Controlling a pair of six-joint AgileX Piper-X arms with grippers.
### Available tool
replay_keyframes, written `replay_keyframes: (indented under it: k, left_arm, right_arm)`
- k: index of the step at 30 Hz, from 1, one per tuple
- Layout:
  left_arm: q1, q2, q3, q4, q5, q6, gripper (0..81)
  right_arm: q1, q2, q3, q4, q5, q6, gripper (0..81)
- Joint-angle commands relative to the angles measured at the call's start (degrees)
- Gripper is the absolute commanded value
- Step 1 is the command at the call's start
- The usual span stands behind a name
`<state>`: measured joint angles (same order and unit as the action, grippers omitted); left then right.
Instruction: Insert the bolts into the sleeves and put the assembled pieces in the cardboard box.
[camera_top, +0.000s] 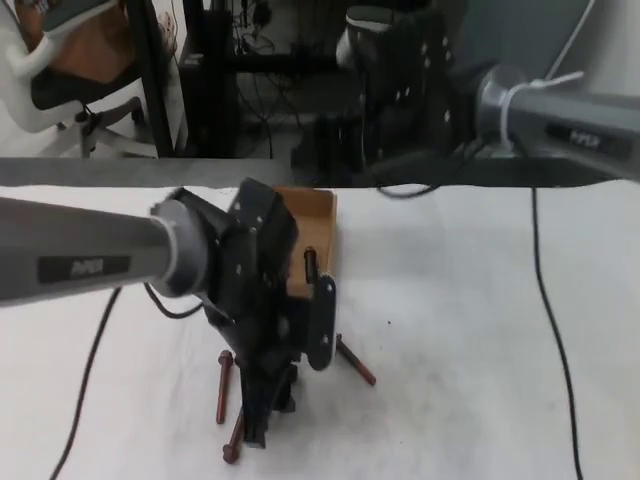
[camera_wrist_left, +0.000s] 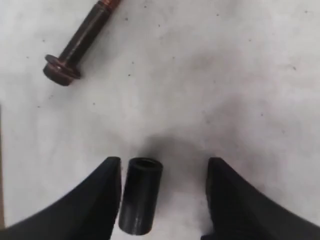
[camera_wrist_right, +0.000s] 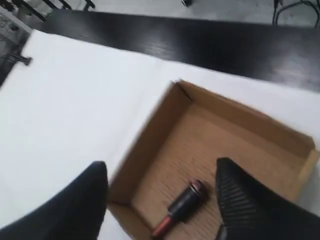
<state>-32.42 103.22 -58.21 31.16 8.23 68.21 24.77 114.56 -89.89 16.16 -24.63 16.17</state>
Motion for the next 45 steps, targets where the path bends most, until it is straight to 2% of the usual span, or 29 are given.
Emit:
replay_keyframes:
  k: [1, 5, 9, 10, 11, 12, 13, 17, 20, 23, 28, 31, 38, 43, 45]
  left_arm:
    - [-0.32, 2.45, -0.33, -0.11, -4.89, 0.34, 44.1]
    - [-0.32, 3.96, -0.33, 0.04, -10.58, 0.34, 30.0]
    - [-0.32, 3.96, -1.18, 0.61, -13.40, 0.34, 28.0]
    - [-0.32, 3.96, -1.51, 1.63, -13.38, 0.34, 25.1]
    - [-0.32, 3.96, -1.80, 2.88, -13.38, -0.03, 18.6]
    - [-0.45, 3.82, -2.04, 3.85, -13.56, -1.21, 4.9]
    - [-0.49, 3.72, -2.37, 5.04, -14.27, -3.19, 1.3]
    - [-0.83, 0.68, -2.46, 4.62, -13.66, -12.79, 1.8]
    - [-0.39, -3.52, -2.46, 1.15, -7.45, -20.79, 1.8]
    - [0.86, -8.87, -2.28, -3.23, -3.49, -32.81, 1.8]
    - [3.36, -20.67, 2.08, -9.72, 0.92, -44.97, 1.8]
    - [3.22, -29.00, 8.80, -17.71, 0.90, -50.34, 1.8]
    - [0.75, -46.09, 26.22, -34.70, 1.69, -63.12, 1.8]
    - [-0.85, -54.35, 35.05, -40.27, -0.22, -67.67, 1.8]
    - [-0.90, -57.09, 36.81, -40.44, -0.02, -70.73, 1.8]
  right_arm:
    - [-0.26, -5.75, -0.86, -2.44, -2.71, 0.40, 58.2]
    - [-0.26, -12.28, -0.86, -1.86, -3.13, -0.35, 58.2]
    - [-0.36, -17.06, -0.86, 1.04, -3.12, -2.51, 58.2]
    - [-0.36, -17.78, -0.86, 2.44, -3.12, -2.48, 58.2]
    - [-0.36, -18.37, -0.86, 4.87, -3.12, -3.18, 58.2]
    - [-0.36, -18.78, -0.86, 8.26, -2.83, -5.32, 58.2]
    - [-0.36, -18.97, -0.86, 12.79, -1.63, -7.19, 58.2]
    - [-0.36, -18.71, 0.64, 31.68, 11.98, -21.89, 58.2]
    - [-0.36, -17.84, 3.81, 38.17, 18.20, -27.55, 58.2]
    - [-0.36, -17.37, 7.20, 38.36, 18.30, -29.58, 58.2]
    - [-0.04, -16.67, 11.43, 34.95, 15.87, -30.28, 58.2]
    - [1.15, -14.71, 11.96, 34.99, 13.89, -30.38, 58.2]
    - [6.83, -8.85, 11.96, 34.73, 15.12, -32.97, 58.0]
    - [9.03, -4.54, 11.96, 33.55, 17.00, -33.80, 46.1]
    - [9.02, -3.17, 11.96, 32.93, 17.00, -33.78, 45.6]
